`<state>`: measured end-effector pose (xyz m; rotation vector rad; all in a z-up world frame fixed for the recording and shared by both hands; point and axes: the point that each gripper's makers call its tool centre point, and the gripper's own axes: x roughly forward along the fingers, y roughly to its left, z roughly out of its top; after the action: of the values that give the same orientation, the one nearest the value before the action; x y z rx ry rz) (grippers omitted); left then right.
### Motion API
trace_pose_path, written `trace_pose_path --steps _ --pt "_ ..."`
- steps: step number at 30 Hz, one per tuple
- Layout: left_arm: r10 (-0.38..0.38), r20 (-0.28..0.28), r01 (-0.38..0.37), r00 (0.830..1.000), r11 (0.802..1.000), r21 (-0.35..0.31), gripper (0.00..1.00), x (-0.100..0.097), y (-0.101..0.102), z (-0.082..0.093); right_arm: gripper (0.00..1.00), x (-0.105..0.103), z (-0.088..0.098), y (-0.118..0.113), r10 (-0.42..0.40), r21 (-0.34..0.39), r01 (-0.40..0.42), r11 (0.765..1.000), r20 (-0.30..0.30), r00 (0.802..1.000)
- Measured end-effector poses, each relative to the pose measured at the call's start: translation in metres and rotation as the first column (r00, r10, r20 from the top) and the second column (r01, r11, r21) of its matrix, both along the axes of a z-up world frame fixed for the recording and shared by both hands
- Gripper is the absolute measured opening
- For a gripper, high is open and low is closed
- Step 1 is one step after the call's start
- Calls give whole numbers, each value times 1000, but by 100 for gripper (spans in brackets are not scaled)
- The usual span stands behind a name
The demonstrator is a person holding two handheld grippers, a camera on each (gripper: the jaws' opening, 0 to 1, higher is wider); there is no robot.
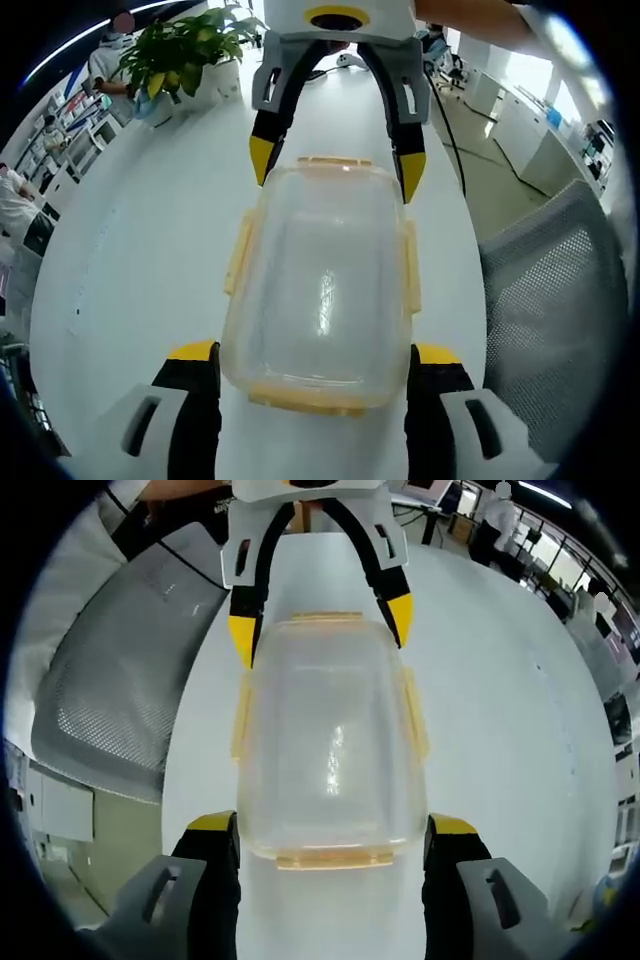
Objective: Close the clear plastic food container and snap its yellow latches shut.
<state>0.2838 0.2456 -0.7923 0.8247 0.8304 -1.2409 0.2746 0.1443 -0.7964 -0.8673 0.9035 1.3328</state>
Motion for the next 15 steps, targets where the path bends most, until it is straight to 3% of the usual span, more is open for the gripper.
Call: trace_pose_path --steps 15 --pt "0 5 -1 1000 999 54 75 4 27 -6 72 2 0 23 -10 22 10 1000 3 1000"
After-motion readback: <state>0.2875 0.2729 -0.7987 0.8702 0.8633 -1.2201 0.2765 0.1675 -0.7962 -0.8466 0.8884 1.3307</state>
